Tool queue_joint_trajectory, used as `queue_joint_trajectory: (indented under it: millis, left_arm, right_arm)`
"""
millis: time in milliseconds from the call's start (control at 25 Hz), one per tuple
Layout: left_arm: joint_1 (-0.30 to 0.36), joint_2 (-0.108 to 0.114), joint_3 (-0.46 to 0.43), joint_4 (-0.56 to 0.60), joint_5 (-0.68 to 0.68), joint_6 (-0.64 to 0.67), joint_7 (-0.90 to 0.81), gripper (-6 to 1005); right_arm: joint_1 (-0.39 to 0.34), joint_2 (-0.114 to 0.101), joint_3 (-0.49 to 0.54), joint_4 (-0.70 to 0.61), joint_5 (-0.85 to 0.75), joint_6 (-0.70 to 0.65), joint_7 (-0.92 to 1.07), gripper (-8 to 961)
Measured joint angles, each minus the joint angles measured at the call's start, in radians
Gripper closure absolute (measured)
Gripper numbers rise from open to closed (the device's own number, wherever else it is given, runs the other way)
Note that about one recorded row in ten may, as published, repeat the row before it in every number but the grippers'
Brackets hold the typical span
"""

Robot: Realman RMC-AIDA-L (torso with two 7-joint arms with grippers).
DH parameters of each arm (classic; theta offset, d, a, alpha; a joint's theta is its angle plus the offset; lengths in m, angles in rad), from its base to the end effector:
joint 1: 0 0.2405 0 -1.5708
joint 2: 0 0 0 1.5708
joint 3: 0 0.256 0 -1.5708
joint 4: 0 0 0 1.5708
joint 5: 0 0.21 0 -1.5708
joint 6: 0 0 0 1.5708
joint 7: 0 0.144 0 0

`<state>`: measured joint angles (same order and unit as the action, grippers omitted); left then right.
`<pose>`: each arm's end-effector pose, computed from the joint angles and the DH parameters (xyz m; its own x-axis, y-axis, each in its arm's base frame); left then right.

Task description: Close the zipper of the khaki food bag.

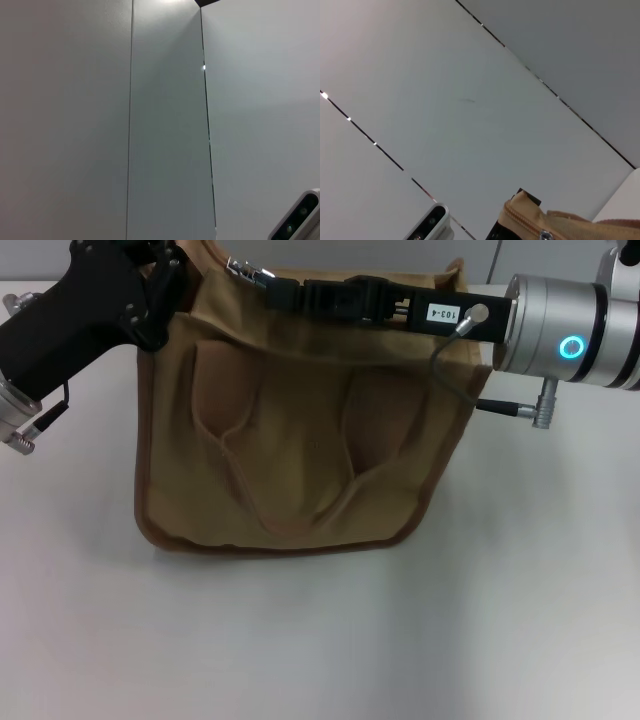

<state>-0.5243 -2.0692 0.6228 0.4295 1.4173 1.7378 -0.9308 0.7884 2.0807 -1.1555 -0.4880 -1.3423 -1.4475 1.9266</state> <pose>-0.2298 0.3300 0.0390 0.4899 -0.1793 0.8532 0.3663 -0.8457 -0.3881 0.1192 0.3753 -0.0387 0.4097 -0.6884 -0.5986 -0.5732 -0.7047 0.4181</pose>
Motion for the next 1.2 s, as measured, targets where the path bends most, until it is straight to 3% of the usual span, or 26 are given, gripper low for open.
queue_joint_trajectory:
  millis: [840,1200]
  left_arm:
    - [0.022,-0.001,-0.005,0.000,0.000,0.001,0.010,977]
    - [0.051,-0.001,-0.025,-0.060,-0.006,0.004,0.083,977]
  right_arm:
    - [0.016,0.001,0.003,-0.001,-0.009,0.041,0.003,945]
    - [0.055,0.001,-0.008,0.010,-0.043,0.070,0.016,944]
